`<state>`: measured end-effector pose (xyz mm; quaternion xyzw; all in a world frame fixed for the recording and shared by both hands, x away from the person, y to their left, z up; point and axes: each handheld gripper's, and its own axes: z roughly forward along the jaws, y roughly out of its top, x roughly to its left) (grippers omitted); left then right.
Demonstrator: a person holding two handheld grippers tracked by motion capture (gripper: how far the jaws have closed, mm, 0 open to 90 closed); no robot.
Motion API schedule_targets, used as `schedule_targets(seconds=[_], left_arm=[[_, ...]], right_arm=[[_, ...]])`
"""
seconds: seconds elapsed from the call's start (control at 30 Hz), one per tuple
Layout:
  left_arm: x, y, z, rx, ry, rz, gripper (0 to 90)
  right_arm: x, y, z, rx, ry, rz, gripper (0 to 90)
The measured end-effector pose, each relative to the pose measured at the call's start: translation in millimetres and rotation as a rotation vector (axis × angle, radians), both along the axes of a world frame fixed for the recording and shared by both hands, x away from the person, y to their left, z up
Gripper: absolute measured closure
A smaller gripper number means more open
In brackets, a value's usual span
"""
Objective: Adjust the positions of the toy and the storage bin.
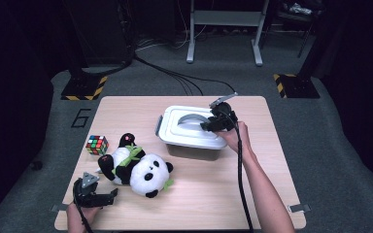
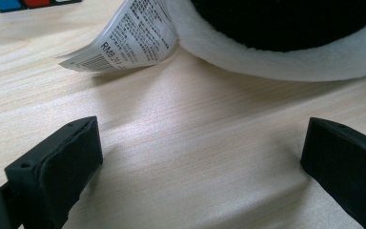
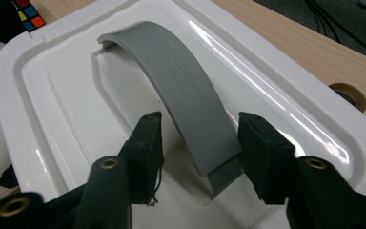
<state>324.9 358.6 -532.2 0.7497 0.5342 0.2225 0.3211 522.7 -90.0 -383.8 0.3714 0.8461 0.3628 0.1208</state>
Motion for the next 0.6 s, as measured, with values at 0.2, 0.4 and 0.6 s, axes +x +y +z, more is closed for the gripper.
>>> schedule_targets(seconds=[0.2, 0.4, 0.6], left_arm=[[0.0, 0.8, 1.2, 0.005, 0.012, -0.009, 0.1], [0.0, 0.9, 1.3, 0.007, 0.012, -0.01, 0.1], [0.1, 0.4, 1.0, 0.002, 0.008, -0.006, 0.1]], right_arm=[[6.3, 7.9, 6.8, 0.022, -0.011, 0.054, 45.9], [15.9, 19.7, 18.3, 0.026, -0.024, 0.116, 46.4], [24.4, 31.2, 21.3, 0.016, -0.008, 0.168, 52.1]])
